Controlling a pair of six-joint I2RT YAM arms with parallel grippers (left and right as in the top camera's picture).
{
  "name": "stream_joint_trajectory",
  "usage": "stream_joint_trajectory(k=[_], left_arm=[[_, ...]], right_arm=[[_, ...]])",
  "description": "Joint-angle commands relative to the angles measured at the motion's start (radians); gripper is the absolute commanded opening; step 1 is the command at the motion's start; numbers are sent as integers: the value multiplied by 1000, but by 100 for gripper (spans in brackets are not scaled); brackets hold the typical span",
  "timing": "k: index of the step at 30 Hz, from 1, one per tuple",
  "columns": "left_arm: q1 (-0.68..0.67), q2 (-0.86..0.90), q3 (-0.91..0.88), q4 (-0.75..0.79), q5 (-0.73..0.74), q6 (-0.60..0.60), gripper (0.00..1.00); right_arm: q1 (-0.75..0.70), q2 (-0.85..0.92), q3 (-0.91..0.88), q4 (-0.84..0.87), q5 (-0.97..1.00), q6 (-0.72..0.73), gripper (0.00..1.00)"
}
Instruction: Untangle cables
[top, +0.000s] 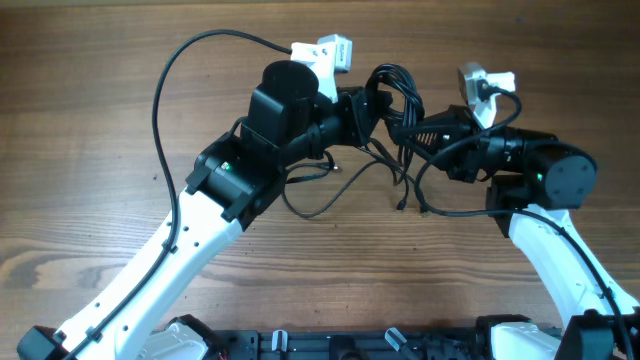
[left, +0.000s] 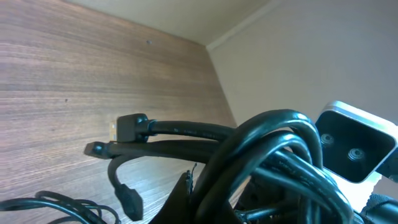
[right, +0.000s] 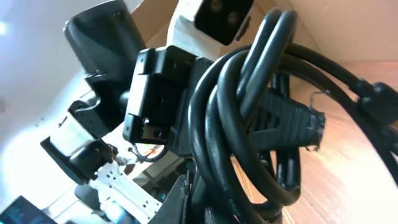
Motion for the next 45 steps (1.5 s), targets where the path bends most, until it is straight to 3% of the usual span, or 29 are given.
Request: stream_joint_trajectory(k=[1,7,10,12,15,26,30,45], left_arm=[[0,5,5,-11,-37,72,4],[29,5,5,-110,-74,72,4],[44,3,5,-166,-74,72,4],[51,3,5,-214,-74,72,4],[51,3,5,-278,-74,72,4],[51,3,5,-333,-74,96,4],[50,3,5,-396,-73,121,4],[49,3,5,-371,25,64,4]], right_arm=[[2,-5,10,-40,25,-9,15],[2,-5,10,-95,18,-63,55],[2,-5,10,-173,18,-146,63],[2,-5,10,-239,18,-224,74],[2,-5,10,-336,31,-349,84],[2,-5,10,-617,63,-753,86],[2,-5,10,-616,63,-930,58],[2,-5,10,-643,63,-1032,53]])
